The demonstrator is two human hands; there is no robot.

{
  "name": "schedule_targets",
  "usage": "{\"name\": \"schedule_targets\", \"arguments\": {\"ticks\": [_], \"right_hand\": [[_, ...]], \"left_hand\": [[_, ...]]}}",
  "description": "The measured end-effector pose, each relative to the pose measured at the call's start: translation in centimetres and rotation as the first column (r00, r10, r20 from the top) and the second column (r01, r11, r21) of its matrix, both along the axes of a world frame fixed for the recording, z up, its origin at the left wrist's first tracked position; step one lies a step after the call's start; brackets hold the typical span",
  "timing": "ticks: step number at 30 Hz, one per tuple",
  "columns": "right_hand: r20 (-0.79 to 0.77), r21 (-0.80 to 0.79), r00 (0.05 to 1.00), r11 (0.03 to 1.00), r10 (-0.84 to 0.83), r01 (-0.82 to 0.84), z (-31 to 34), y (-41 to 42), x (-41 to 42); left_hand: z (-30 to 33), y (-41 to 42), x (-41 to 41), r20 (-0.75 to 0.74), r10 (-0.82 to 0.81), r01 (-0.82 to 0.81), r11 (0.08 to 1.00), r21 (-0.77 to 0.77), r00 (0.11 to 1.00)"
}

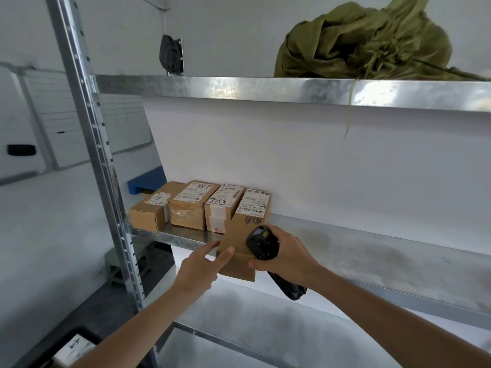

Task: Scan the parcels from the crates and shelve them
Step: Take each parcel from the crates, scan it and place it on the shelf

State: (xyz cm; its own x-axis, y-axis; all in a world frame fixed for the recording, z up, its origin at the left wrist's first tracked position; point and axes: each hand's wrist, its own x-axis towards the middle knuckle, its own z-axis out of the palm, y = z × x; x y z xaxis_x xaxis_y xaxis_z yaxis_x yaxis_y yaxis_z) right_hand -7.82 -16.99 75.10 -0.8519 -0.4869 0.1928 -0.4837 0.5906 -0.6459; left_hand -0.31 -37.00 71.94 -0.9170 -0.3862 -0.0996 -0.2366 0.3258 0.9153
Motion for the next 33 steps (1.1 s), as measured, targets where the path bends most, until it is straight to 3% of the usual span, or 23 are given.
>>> {"name": "schedule_targets", "arguments": {"ticks": [11, 18, 20, 22, 25, 27, 33], "right_hand": [[0.053, -0.029, 0.999, 1.000, 0.000, 0.002, 0.1, -0.7, -1.6], [0.042, -0.015, 0.999, 1.000, 0.007, -0.006, 0.8, -0.3, -1.1], [0.012, -0.017, 1.000, 1.000, -0.001, 0.001, 1.0, 0.4, -0.7], [-0.014, -0.028, 1.000, 1.000, -0.005, 0.005, 1.4, 1.2, -0.2], [-0.099, -0.047, 0.995, 0.999, -0.011, 0.007, 2.9, 2.1, 0.8], [-0.177, -0.027, 0.984, 1.000, -0.012, 0.007, 4.4, 1.9, 1.8], [-0.243, 0.024, 0.953, 0.983, 0.183, -0.182, 7.5, -4.6, 6.5]], "left_hand": [[-0.3, -0.7, -2.3, 0.017, 0.035, -0.036, 0.999, 0.023, 0.999], [0.0, -0.9, -2.1, -0.021, -0.035, 0.027, 0.951, -0.307, 0.999], [1.0, -0.9, -1.1, 0.066, 0.045, -0.036, 0.989, -0.142, 0.997], [1.3, -1.5, -0.2, -0.013, 0.085, -0.085, 0.995, -0.054, 0.996], [2.7, -2.5, 2.1, -0.156, 0.133, -0.148, 0.985, -0.084, 0.979], [3.3, -3.2, 3.6, -0.218, 0.099, -0.158, 0.949, -0.273, 0.971], [4.7, -7.3, 9.9, -0.328, 0.135, -0.264, 0.884, -0.387, 0.935]]}}
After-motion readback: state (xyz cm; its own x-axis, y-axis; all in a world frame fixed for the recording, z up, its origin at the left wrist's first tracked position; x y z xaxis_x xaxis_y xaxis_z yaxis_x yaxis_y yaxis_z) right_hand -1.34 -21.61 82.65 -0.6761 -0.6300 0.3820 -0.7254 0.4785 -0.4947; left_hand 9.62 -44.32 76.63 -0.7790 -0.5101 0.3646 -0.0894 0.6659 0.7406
